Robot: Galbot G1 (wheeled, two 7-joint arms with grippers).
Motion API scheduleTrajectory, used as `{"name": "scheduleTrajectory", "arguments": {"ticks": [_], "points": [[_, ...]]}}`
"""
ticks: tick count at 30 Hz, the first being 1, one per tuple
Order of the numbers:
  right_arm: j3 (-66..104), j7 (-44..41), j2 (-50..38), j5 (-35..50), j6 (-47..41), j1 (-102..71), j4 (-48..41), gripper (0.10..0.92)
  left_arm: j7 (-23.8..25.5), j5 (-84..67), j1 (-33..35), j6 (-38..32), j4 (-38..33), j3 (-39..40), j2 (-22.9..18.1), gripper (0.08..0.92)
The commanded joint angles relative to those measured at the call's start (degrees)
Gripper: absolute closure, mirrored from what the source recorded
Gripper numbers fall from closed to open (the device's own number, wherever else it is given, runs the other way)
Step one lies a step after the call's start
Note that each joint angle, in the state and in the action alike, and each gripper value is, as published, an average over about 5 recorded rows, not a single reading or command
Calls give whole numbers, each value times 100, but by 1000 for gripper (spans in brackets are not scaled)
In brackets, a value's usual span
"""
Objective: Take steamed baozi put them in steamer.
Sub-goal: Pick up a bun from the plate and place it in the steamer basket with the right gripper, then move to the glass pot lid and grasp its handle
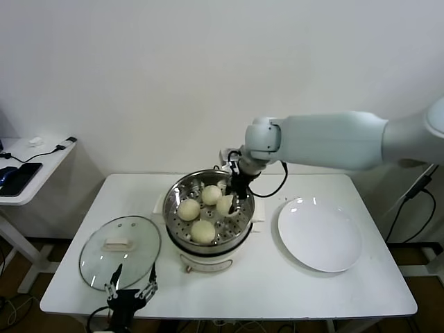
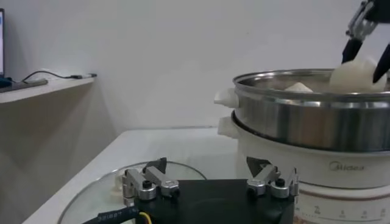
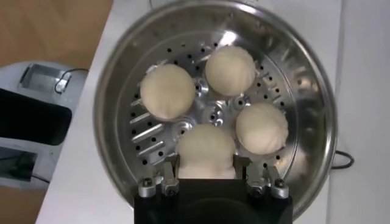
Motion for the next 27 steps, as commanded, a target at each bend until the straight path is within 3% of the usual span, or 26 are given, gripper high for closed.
{"name": "scheduleTrajectory", "arguments": {"ticks": [1, 12, 22, 27], "points": [[-24, 162, 226, -262, -121, -470, -291, 423, 0, -25, -20, 2, 29, -5, -7, 177], [18, 99, 177, -332, -3, -504, -322, 414, 5, -42, -57, 5, 77, -12, 11, 177], [181, -554, -228, -109, 526, -104, -195, 220, 12, -15, -5, 38, -9, -67, 26, 177], [486, -551, -847, 259, 658, 259, -64, 203, 12, -64, 30, 75, -91, -91, 50, 177]]}}
